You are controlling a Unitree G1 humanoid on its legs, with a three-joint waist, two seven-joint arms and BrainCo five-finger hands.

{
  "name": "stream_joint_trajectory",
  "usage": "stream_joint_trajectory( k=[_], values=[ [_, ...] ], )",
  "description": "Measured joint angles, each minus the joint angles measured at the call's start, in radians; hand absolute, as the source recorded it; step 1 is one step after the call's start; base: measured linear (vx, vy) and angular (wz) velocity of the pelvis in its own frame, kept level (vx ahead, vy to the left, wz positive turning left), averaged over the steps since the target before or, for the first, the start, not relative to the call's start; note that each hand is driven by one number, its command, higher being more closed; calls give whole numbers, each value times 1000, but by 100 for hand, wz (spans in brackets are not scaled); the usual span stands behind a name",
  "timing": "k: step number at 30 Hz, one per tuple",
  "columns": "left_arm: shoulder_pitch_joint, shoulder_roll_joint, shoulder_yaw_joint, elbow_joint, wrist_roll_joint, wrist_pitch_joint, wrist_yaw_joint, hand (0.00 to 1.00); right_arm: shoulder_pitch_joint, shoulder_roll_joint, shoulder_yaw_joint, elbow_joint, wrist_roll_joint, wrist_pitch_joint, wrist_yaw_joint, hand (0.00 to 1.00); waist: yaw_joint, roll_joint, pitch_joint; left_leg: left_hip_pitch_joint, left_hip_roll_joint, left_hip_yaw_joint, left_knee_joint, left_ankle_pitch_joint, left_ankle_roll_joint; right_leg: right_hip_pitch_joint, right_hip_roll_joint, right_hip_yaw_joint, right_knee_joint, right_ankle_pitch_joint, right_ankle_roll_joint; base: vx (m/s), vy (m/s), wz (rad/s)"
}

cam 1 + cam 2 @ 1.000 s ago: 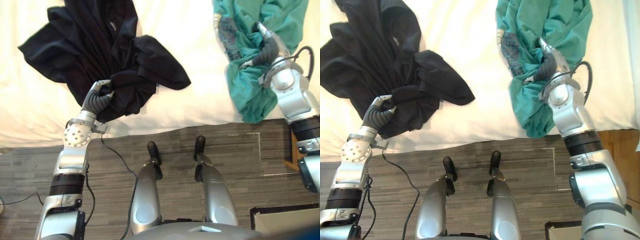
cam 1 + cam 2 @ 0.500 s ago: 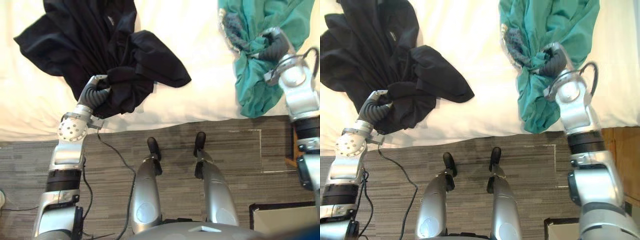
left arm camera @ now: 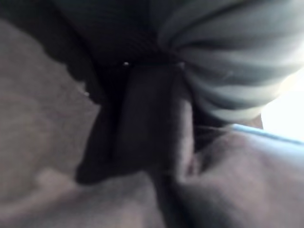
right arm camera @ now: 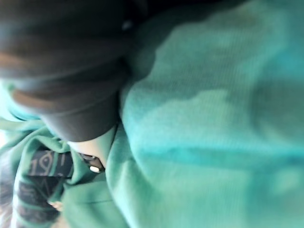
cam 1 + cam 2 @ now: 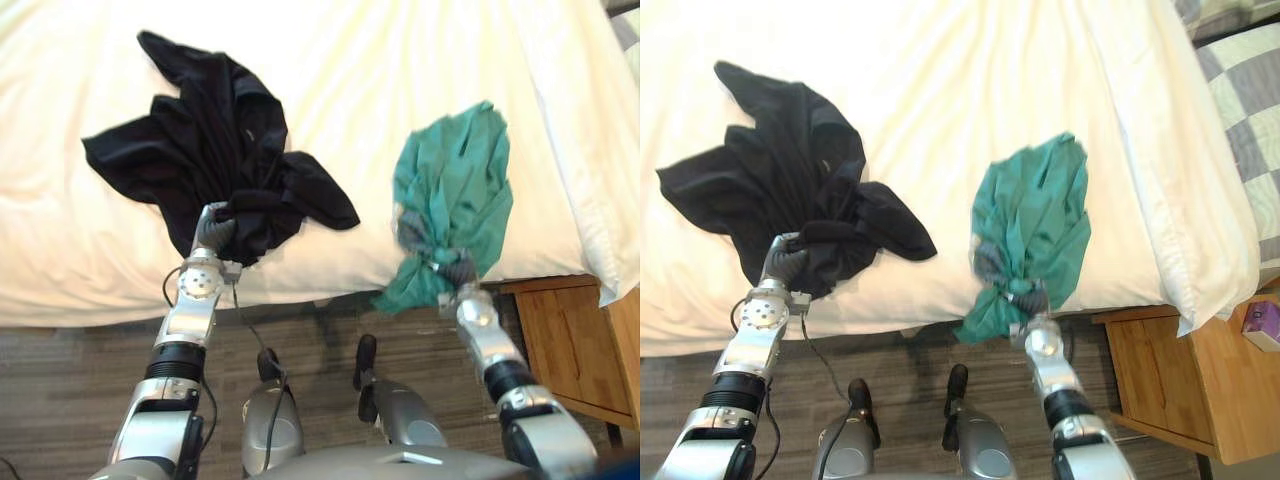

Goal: Tidy the bed and pick cloth on bed and put in laundry

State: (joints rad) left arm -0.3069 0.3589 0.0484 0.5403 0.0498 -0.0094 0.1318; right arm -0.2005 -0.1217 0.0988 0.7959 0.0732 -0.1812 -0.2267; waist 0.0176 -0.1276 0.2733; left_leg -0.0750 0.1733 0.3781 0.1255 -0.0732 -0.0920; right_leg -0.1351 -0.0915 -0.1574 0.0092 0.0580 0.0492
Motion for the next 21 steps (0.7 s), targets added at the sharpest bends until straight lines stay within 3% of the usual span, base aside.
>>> stream_joint_trajectory(
  k=[2,3,7,10,16,21],
  values=[
    [35,-7,-10,63,-160,-8,0,100,108,31,17,9,43,-46,24,100,-22,23,-31,68,-23,24,-48,6,8,42,-14,11,-12,-2,10,44,89,-23],
    [64,-21,-12,98,-241,-44,-3,100,163,35,32,9,48,-64,37,100,-33,37,-62,92,-37,28,-74,9,10,49,-21,20,-14,-4,17,54,87,-18],
    [176,-91,-45,112,-418,-148,-34,100,265,43,51,-23,137,-108,101,100,-55,58,-121,160,-65,49,-129,13,13,99,-34,35,-46,-2,39,53,56,-12],
    [219,-120,-79,98,-480,-198,-78,100,306,47,53,-99,202,-140,146,100,-59,58,-139,183,-76,50,-148,16,17,122,-41,34,-63,2,46,0,0,0],
    [363,-180,-197,-77,-609,-212,-181,100,385,76,33,-343,279,-203,249,100,-73,61,-178,233,-89,58,-168,16,18,170,-46,42,-83,4,49,-6,-5,-2],
    [404,-236,-279,-223,-626,-228,-195,100,408,72,24,-493,279,-211,309,100,-94,97,-208,255,-84,78,-168,16,18,177,-37,67,-82,6,48,-58,-38,-16]
  ],
)
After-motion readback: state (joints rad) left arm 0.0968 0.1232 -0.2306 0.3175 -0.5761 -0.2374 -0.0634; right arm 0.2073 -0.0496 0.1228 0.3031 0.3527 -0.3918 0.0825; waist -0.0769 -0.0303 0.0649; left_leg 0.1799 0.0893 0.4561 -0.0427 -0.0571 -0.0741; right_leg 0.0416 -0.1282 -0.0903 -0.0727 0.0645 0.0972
